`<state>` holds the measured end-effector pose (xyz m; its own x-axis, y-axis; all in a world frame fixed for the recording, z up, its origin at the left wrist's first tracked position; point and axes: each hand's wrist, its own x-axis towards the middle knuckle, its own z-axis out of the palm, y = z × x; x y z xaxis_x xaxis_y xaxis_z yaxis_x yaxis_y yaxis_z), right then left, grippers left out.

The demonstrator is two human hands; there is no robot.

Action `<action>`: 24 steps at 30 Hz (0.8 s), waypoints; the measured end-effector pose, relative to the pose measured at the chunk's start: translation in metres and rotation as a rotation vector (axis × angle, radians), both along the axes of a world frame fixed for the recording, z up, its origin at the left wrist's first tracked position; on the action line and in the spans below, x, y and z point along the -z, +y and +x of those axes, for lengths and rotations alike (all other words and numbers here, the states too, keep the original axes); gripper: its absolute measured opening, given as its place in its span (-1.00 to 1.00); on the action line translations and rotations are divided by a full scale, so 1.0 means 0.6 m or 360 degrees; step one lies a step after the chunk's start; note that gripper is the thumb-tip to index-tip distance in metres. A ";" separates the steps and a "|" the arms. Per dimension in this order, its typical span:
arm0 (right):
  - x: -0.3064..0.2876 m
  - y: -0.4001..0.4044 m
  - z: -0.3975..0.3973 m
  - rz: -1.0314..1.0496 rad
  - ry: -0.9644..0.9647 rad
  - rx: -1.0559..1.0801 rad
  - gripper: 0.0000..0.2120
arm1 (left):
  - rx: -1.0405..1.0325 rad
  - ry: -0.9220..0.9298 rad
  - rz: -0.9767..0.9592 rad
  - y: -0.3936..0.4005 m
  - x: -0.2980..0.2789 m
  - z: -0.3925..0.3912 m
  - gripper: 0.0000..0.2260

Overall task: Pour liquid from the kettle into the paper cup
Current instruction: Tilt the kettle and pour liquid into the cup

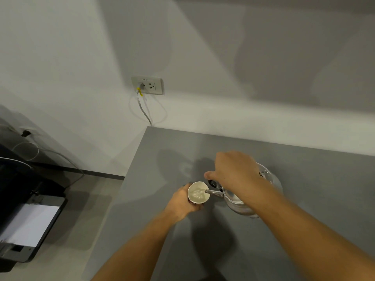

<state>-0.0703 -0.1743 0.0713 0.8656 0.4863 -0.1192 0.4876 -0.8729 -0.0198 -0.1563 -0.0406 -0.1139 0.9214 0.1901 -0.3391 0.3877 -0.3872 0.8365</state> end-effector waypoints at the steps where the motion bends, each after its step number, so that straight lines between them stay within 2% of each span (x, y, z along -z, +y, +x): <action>1: 0.000 0.000 0.000 -0.0007 -0.0006 -0.0001 -0.58 | 0.0000 -0.0003 0.0005 0.000 0.000 0.000 -0.36; 24: -0.010 0.005 -0.004 -0.0061 0.0007 -0.0006 -0.56 | 0.0030 -0.0005 0.0051 -0.001 -0.006 -0.001 -0.37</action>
<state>-0.0729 -0.1715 0.0774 0.8633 0.4844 -0.1417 0.4907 -0.8712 0.0112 -0.1569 -0.0413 -0.1104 0.9258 0.1835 -0.3304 0.3777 -0.4212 0.8246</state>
